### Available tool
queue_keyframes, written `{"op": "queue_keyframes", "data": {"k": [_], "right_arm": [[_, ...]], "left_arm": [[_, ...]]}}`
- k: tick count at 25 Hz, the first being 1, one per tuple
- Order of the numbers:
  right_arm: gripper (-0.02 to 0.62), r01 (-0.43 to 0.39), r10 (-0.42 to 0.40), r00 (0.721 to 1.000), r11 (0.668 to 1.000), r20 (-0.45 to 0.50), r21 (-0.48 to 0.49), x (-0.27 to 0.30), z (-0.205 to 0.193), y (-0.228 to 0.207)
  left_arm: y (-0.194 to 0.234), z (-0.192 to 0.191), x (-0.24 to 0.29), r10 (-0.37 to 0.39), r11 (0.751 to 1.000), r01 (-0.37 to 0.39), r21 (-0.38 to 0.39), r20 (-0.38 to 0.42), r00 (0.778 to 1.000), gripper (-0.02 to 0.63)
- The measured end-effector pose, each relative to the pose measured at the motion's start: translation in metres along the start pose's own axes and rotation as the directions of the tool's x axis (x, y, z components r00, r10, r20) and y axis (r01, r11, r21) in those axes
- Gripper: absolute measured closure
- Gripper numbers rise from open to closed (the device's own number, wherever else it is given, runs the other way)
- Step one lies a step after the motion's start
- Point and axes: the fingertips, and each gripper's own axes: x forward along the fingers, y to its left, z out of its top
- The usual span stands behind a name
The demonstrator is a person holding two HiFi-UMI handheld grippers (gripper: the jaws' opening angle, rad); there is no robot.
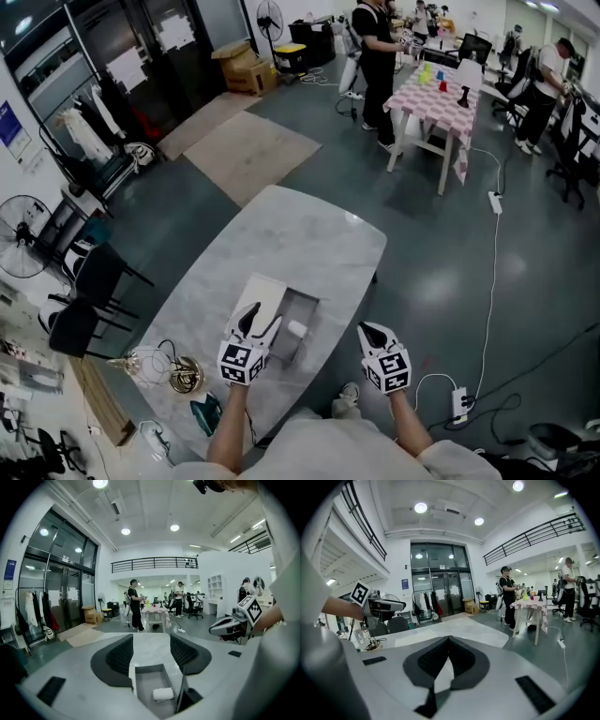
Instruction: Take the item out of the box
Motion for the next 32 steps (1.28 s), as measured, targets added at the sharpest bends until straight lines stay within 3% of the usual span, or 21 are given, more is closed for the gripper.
{"op": "queue_keyframes", "data": {"k": [9, 16, 20, 26, 32], "right_arm": [[0.594, -0.017, 0.016, 0.999, 1.0, -0.034, -0.008, 0.016, -0.004, 0.011], [0.594, 0.032, -0.034, 0.996, 0.999, -0.081, -0.019, 0.015, -0.012, 0.016], [0.594, 0.048, -0.049, 0.994, 0.999, -0.098, -0.018, 0.019, -0.015, 0.019], [0.594, 0.047, -0.05, 0.991, 0.999, -0.125, -0.026, 0.026, -0.02, 0.024], [0.594, 0.038, -0.041, 0.988, 0.999, -0.148, -0.024, 0.027, -0.027, 0.026]], "left_arm": [[0.013, -0.005, 0.007, -0.038, 0.999, 0.038, 0.015, -0.012, 0.999, 0.371], [0.019, -0.023, 0.023, -0.121, 0.992, 0.122, 0.027, -0.037, 0.992, 0.371], [0.015, -0.036, 0.03, -0.174, 0.981, 0.18, 0.076, -0.082, 0.981, 0.371], [0.001, -0.052, 0.04, -0.249, 0.941, 0.278, 0.193, -0.163, 0.955, 0.371], [-0.018, -0.08, 0.043, -0.292, 0.869, 0.377, 0.32, -0.284, 0.913, 0.371]]}}
